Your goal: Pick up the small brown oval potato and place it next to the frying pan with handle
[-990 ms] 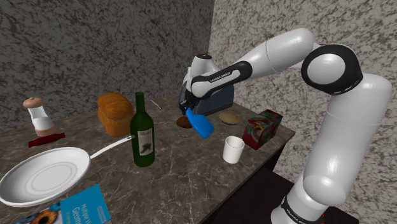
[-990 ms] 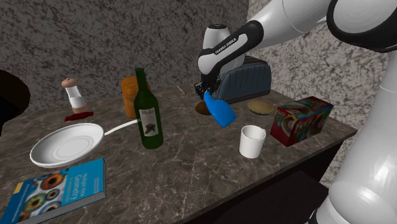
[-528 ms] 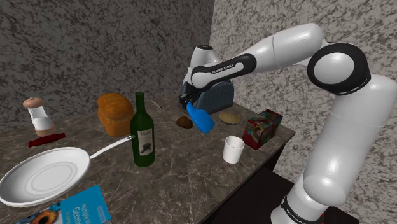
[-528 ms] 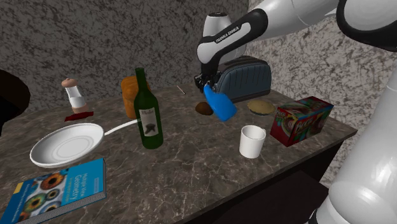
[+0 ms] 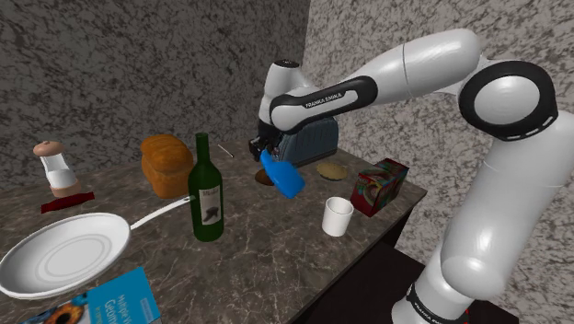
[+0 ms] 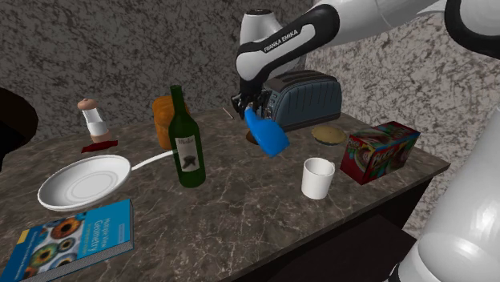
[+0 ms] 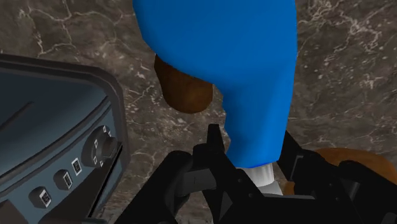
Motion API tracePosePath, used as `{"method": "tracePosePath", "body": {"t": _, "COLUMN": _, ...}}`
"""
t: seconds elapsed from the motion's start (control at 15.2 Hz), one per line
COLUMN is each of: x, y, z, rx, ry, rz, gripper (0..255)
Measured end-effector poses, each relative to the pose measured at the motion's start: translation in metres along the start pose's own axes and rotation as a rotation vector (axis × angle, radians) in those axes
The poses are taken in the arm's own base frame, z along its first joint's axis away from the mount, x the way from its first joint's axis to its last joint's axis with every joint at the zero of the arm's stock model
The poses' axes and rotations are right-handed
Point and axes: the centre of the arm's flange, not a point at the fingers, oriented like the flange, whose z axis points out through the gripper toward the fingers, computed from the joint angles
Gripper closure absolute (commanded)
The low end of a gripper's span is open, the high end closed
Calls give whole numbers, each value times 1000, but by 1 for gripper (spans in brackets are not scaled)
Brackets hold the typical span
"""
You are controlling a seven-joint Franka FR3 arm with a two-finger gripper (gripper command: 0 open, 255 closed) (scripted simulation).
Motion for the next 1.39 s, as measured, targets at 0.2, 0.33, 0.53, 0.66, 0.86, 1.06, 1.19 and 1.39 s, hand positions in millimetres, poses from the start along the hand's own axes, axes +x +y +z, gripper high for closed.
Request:
{"method": "tracePosePath", "body": {"t": 0.2, "x": -9, "y": -39, "z": -3, "rx": 0, "ry": 0, "rz": 0, "gripper": 255}}
{"method": "tracePosePath", "body": {"t": 0.33, "x": -19, "y": -61, "z": -6, "rx": 0, "ry": 0, "rz": 0, "gripper": 255}}
{"method": "tracePosePath", "body": {"t": 0.53, "x": -27, "y": -98, "z": -12, "rx": 1, "ry": 0, "rz": -1, "gripper": 255}}
{"method": "tracePosePath", "body": {"t": 0.66, "x": -35, "y": -129, "z": -15, "rx": 0, "ry": 0, "rz": -1, "gripper": 255}}
{"method": "tracePosePath", "body": {"t": 0.86, "x": -40, "y": -143, "z": -10, "rx": 0, "ry": 1, "rz": 1, "gripper": 255}}
{"method": "tracePosePath", "body": {"t": 1.06, "x": -46, "y": -146, "z": 3, "rx": 0, "ry": 1, "rz": 2, "gripper": 255}}
{"method": "tracePosePath", "body": {"t": 1.19, "x": -47, "y": -148, "z": 13, "rx": 0, "ry": 0, "rz": 2, "gripper": 255}}
{"method": "tracePosePath", "body": {"t": 1.39, "x": -51, "y": -149, "z": 29, "rx": 1, "ry": 4, "rz": 3, "gripper": 255}}
